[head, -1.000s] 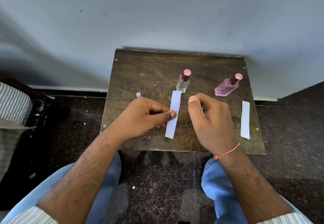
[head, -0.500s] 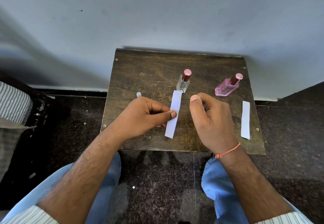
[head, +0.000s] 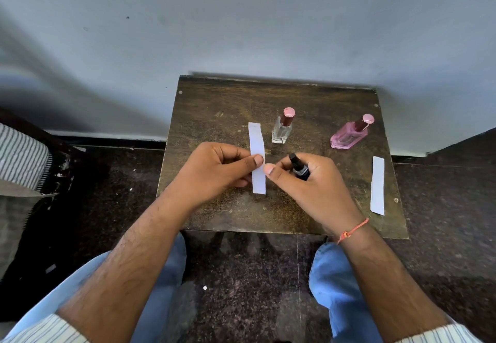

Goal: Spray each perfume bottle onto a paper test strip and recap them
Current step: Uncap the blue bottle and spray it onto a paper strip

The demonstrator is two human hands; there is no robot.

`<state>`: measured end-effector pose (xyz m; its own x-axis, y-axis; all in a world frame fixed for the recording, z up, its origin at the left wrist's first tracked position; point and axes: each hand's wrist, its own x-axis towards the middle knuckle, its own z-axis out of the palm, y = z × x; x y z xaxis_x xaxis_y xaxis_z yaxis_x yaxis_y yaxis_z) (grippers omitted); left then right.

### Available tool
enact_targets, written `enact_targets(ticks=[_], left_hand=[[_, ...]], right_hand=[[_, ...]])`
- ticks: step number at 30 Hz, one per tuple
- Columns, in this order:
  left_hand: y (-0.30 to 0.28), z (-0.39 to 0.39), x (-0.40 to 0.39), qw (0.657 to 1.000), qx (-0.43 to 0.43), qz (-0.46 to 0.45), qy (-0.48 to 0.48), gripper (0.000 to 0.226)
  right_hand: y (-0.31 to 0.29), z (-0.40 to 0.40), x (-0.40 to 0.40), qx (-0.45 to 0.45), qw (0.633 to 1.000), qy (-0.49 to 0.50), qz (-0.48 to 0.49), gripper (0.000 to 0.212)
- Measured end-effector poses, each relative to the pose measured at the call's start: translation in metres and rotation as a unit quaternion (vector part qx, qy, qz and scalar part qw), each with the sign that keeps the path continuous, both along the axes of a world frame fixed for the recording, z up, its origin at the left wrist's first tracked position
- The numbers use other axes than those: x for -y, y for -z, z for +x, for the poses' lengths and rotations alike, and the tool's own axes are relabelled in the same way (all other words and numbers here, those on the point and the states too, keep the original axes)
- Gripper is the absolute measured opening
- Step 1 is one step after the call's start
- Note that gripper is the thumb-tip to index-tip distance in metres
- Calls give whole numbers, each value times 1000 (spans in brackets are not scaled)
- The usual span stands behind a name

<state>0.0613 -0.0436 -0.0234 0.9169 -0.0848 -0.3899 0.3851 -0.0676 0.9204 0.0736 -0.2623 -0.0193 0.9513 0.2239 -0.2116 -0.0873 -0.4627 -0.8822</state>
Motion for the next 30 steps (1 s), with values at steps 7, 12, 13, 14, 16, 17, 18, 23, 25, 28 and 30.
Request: enact_targets(ticks=[7,12,13,14,16,17,18,23,25,28,30], left_hand=[[0,0,0,996,-57,-59,-21,19],[-6,0,-7,998,-53,15,-2,21],[-8,0,-12,997,-45,60,-5,24],[-8,0,-19,991,-28,128,-14,27],[-5,1,-35,957,15,283,-56,27],[-3,0,-42,938,29,336,-80,24],[-1,-1,-47,926,38,363,-93,21],[7,0,-47,901,58,429,-29,53],[9,3,-44,894,61,443,-18,47],[9,8,-42,890,62,451,-24,28],[8,11,-45,889,65,453,-29,21]], right_hand=[[3,-1,-6,-71,995,-3,74,6],[9,1,-8,-70,993,11,92,5],[11,1,-10,-70,993,13,92,6],[13,1,-11,-70,994,16,88,7],[16,2,-16,-72,994,19,75,9],[18,3,-18,-75,994,20,71,10],[20,4,-22,-78,994,23,68,11],[25,5,-43,-87,994,39,52,12],[26,6,-50,-93,994,34,40,13],[29,8,-59,-92,995,27,2,15],[30,9,-63,-88,995,28,-22,17]])
